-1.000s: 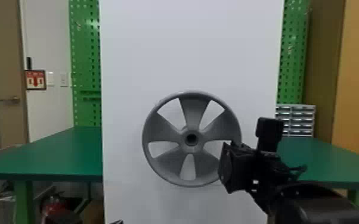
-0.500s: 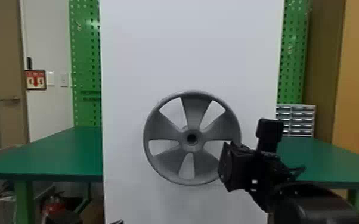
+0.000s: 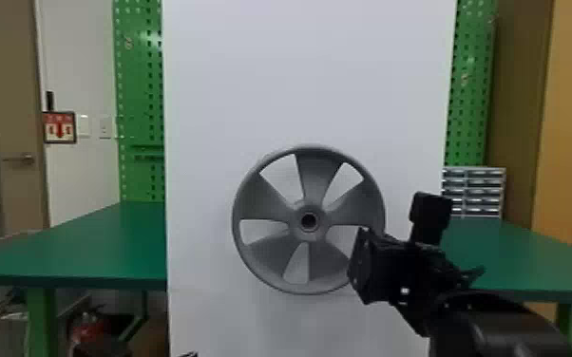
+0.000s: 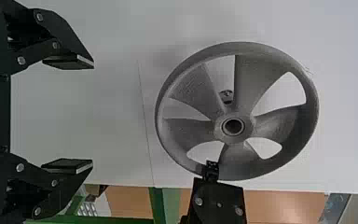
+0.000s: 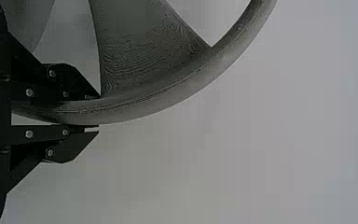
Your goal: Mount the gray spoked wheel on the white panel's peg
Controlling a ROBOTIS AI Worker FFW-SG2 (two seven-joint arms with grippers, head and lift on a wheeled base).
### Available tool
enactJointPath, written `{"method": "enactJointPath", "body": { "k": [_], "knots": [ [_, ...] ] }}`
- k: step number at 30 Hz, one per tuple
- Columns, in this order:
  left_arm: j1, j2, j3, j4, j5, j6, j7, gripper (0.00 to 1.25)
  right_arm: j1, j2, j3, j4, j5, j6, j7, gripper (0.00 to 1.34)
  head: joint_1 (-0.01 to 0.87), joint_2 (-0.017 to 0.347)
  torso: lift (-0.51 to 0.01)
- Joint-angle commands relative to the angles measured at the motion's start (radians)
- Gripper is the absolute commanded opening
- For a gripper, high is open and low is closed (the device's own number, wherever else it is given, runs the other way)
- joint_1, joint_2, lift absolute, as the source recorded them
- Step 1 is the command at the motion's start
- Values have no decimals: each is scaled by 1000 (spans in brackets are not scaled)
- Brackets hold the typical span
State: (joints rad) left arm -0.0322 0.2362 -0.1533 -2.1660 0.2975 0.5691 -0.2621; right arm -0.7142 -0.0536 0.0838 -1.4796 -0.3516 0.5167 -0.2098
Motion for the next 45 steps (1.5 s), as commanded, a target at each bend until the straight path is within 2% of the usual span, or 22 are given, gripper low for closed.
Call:
{"method": "enactJointPath", "body": {
  "k": [1, 11, 19, 35, 38, 45],
  "knots": [
    [0, 0, 0, 0, 0, 0, -2, 753, -7, 0, -4, 21, 3, -12, 0, 95, 123, -8, -403],
    [-2, 0, 0, 0, -1, 0, -3, 753, -22, 12, -7, 62, -10, -55, -2, 95, 123, -8, -403],
    [-2, 3, 0, 0, -1, 0, -5, 753, -25, 27, 13, 62, -37, -89, -54, 95, 123, -8, -403],
    [-5, 5, 1, 0, -1, 0, -5, 753, -17, 29, 21, 59, -49, -119, -79, 112, 123, -8, -403],
    [-5, 6, 1, 0, -1, 0, -5, 753, -14, 29, 21, 59, -49, -124, -80, 267, 123, -8, -403],
    [-6, 5, 1, 0, -1, 0, -5, 753, -11, 26, 19, 59, -52, -139, -80, 719, 123, -8, -403]
  ]
}}
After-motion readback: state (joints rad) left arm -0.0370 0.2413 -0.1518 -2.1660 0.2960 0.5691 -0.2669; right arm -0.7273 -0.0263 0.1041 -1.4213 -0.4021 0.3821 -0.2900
